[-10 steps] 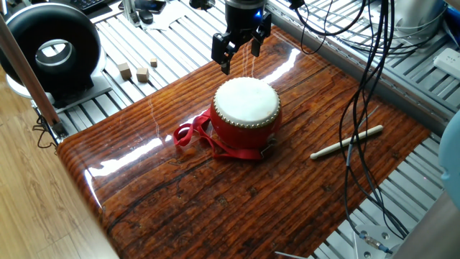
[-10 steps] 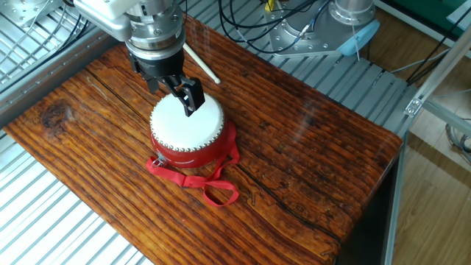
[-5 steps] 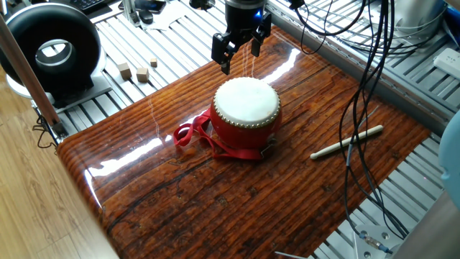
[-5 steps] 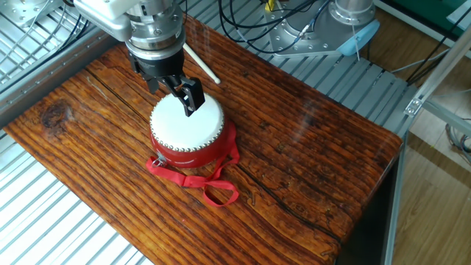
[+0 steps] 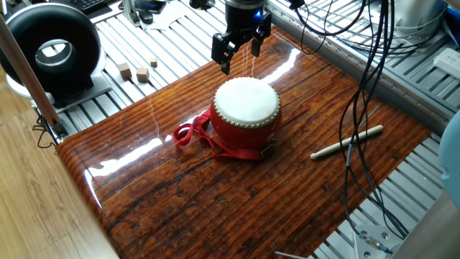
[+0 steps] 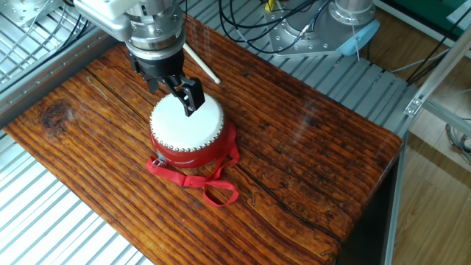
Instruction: Play the drum
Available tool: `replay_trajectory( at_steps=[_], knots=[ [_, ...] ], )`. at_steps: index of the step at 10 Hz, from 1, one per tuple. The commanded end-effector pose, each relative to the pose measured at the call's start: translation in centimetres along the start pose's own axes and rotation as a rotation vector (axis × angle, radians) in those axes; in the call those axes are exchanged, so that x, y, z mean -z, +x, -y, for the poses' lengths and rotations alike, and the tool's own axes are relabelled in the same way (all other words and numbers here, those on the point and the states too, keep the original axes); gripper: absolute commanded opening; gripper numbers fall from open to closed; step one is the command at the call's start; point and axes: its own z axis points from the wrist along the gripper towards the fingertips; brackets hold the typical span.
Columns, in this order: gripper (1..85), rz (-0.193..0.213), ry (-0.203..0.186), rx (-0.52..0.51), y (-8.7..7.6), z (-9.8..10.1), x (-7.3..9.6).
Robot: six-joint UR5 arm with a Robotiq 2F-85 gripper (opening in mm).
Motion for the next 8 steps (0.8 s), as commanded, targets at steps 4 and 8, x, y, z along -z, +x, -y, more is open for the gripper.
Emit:
replay_trajectory(
  at_steps=[4,8],
  knots=[
    [1.0,0.108,0.013,-0.027,-2.8,0.1,0.1],
    [1.0,0.074,0.034,0.028,-1.9,0.6,0.1]
  ],
)
